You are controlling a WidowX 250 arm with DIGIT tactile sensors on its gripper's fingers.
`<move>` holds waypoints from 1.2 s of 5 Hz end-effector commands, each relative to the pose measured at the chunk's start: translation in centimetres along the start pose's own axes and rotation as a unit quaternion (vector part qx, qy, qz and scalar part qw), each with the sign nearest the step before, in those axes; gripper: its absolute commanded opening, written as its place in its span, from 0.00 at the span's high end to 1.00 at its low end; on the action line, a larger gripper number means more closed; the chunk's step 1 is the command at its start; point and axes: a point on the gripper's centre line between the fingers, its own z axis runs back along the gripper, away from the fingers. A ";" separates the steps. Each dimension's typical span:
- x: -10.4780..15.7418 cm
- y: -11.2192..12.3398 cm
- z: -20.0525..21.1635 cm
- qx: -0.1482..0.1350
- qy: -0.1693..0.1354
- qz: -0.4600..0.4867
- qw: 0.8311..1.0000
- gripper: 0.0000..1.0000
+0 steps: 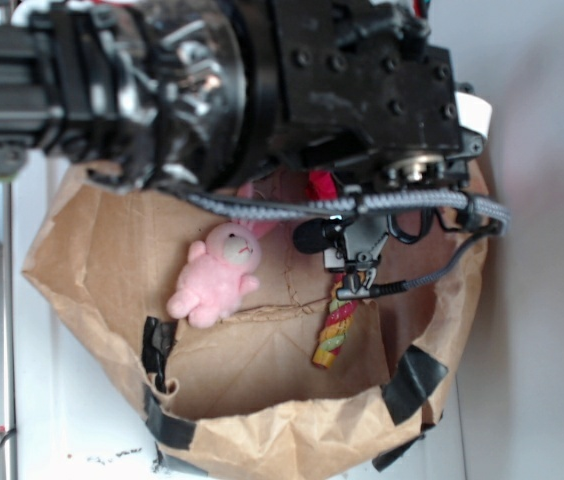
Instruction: Grab the red paper.
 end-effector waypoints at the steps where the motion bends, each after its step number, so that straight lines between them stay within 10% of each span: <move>1: 1.5 0.8 -0.3 0.010 -0.033 0.008 0.999 0.00; 4: 2.1 1.4 -1.6 0.045 -0.009 0.009 0.999 0.00; 5: 1.9 1.4 -1.6 0.044 -0.010 0.012 0.999 1.00; 6: 1.7 1.4 -1.6 0.054 -0.007 0.012 0.998 1.00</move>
